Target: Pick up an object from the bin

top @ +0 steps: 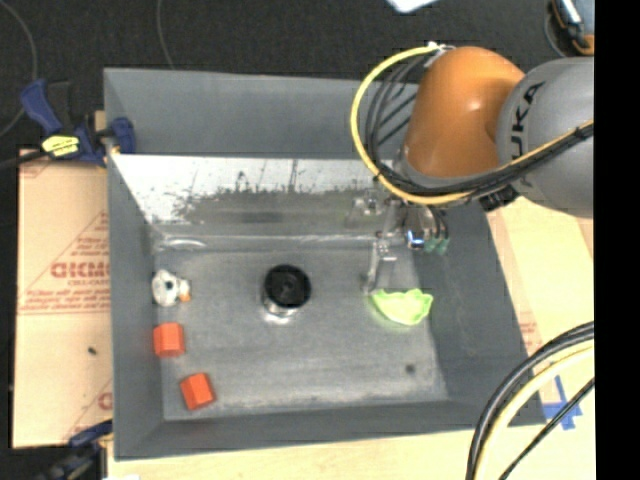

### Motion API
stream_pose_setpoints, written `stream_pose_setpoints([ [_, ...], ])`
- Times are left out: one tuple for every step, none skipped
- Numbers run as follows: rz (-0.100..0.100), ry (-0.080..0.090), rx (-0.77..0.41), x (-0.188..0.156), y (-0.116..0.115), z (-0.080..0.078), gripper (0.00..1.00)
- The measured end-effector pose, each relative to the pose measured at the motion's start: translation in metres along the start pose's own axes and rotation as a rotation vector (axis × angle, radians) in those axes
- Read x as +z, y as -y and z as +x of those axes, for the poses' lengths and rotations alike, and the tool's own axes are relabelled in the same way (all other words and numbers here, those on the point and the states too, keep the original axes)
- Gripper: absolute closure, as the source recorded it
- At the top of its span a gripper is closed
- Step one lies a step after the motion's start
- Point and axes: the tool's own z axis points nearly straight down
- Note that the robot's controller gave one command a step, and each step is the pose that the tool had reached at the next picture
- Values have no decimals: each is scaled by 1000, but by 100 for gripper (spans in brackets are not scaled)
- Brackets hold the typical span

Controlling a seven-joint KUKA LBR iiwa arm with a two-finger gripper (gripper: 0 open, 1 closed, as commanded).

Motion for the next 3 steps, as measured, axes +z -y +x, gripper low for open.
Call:
stream_pose_setpoints([
  [0, 8, 0, -5, 0, -1, 0],
  [1, 1, -32, 69, 38, 13, 0],
  [1, 10, -6, 58, 60, 30, 0],
])
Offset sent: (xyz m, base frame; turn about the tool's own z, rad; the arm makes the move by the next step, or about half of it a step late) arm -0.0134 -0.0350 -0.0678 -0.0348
